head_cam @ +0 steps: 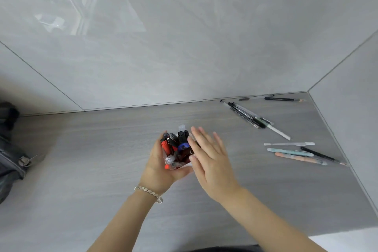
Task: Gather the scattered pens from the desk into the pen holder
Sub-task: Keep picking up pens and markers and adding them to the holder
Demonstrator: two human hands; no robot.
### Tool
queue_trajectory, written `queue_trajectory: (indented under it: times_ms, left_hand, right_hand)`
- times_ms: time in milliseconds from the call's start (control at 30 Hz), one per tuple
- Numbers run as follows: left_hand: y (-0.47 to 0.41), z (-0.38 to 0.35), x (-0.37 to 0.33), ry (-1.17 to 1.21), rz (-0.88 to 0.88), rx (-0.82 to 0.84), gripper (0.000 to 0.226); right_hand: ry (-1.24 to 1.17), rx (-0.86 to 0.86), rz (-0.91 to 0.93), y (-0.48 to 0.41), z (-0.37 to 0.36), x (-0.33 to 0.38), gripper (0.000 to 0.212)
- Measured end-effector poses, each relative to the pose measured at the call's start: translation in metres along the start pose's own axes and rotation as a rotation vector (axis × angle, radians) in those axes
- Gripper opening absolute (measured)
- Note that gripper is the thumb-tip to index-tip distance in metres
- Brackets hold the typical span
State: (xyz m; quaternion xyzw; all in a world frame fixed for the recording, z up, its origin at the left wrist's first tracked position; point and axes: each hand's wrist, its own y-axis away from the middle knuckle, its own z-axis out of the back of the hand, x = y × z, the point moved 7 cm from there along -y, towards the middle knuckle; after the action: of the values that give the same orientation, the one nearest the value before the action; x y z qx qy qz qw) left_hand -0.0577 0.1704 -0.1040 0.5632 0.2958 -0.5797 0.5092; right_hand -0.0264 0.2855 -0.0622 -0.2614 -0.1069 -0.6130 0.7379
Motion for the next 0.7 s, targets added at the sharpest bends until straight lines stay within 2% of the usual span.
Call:
queue_trajectory:
  times_ms: [67,133,200,267,300,367,533,600,700]
  left_hand:
    - [0.000,0.004,0.003,-0.005,0.040,-0.024,0.099]
    - [-0.002,0.001,0.001,0.070,0.078,0.028,0.088]
    - [-0.001,-0.001,-0.004,0.026,0.078,0.037,0.072]
    - [0.000,-0.002,-0.012,0.012,0.054,0.009,0.062]
    - [0.000,-0.003,-0.016,0.012,0.046,0.006,0.057]
    - [-0.001,-0.006,-0.023,-0.031,0.024,0.018,0.052]
    - [-0.005,-0.030,-0.031,-0.174,-0.003,0.080,0.067]
    - [-0.006,-0.048,-0.033,-0.185,-0.010,0.121,0.071]
    - [-0.006,-0.079,-0.038,-0.215,-0.012,0.153,0.077]
  right_hand:
    - [0.028,0.147,-0.016,0.001,-0.011,0.003,0.060]
    - [-0.068,0.223,-0.024,0.000,-0.012,0.007,0.068]
    - [-0.295,0.303,-0.138,-0.002,-0.003,0.002,0.068]
    - [-0.420,0.186,-0.295,0.000,0.022,-0.023,0.053]
    - [-0.403,0.096,-0.359,0.005,0.035,-0.043,0.042]
    - [-0.229,0.009,-0.462,0.024,0.051,-0.094,0.030]
    - [0.187,0.091,-0.722,0.095,0.081,-0.211,0.044]
    - [0.284,0.173,-0.708,0.112,0.091,-0.239,0.049]
    - [0.376,0.333,-0.556,0.121,0.091,-0.265,0.051]
